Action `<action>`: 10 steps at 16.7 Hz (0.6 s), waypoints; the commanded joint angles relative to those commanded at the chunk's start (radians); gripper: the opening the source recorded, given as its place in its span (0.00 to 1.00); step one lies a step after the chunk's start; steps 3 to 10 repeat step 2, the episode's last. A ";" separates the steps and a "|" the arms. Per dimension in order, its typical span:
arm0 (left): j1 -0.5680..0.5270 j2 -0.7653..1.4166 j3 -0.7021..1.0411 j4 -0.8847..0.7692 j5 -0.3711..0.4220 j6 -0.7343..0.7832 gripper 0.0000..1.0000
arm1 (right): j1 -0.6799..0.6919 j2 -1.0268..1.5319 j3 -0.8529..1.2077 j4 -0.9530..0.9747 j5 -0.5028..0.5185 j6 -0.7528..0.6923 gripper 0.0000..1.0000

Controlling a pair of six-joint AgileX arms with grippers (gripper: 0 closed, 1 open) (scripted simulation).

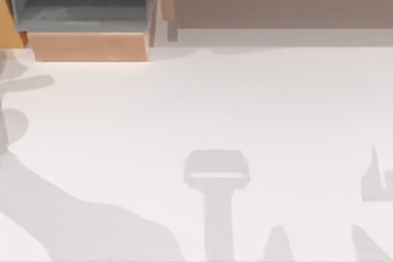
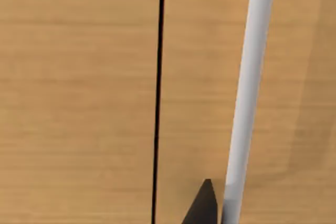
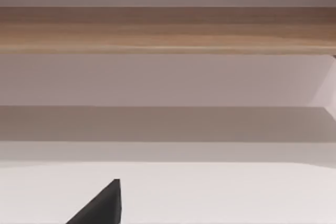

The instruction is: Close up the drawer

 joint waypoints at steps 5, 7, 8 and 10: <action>0.000 0.000 0.000 0.000 0.000 0.000 1.00 | 0.000 0.000 0.000 0.000 0.000 0.000 1.00; 0.000 0.000 0.000 0.000 0.000 0.000 1.00 | 0.000 0.000 0.000 0.000 0.000 0.000 1.00; 0.000 0.000 0.000 0.000 0.000 0.000 1.00 | 0.000 0.000 0.000 0.000 0.000 0.000 1.00; 0.000 0.000 0.000 0.000 0.000 0.000 1.00 | 0.000 0.000 0.000 0.000 0.000 0.000 1.00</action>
